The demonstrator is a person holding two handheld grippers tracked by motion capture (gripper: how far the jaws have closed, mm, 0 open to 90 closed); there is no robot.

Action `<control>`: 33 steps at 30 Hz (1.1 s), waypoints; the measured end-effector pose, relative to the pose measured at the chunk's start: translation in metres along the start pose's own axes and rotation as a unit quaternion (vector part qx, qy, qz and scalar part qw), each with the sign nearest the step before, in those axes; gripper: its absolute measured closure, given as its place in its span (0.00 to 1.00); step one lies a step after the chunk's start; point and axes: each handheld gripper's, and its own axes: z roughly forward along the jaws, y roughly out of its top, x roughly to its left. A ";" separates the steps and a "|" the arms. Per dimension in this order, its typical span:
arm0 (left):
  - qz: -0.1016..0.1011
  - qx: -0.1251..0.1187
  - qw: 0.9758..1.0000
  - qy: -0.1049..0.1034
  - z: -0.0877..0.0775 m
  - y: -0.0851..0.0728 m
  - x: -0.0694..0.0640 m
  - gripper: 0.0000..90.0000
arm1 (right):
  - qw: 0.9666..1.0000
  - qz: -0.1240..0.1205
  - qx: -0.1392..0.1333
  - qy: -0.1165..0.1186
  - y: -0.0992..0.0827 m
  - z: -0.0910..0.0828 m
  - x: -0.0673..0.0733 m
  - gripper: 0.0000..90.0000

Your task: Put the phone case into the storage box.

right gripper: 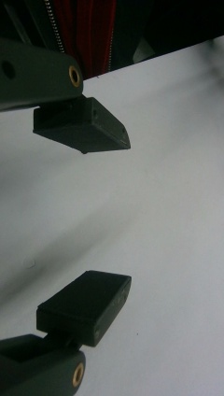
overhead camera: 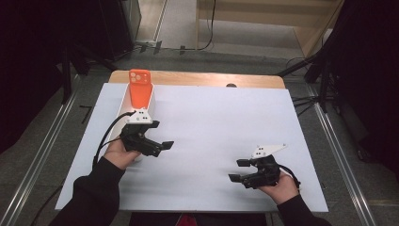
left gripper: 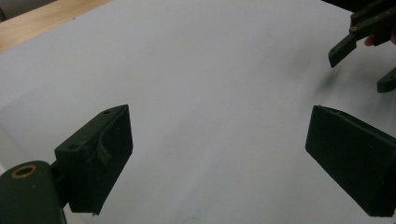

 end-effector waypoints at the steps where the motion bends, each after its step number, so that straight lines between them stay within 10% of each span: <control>1: 0.000 0.002 1.000 -0.002 0.000 -0.002 -0.001 0.08 | 1.000 0.001 0.000 0.000 0.000 0.000 0.000 0.32; 33: 0.067 0.021 0.996 -0.048 0.005 -0.044 -0.028 0.08 | 1.000 -0.001 -0.003 0.003 0.000 -0.001 0.001 0.32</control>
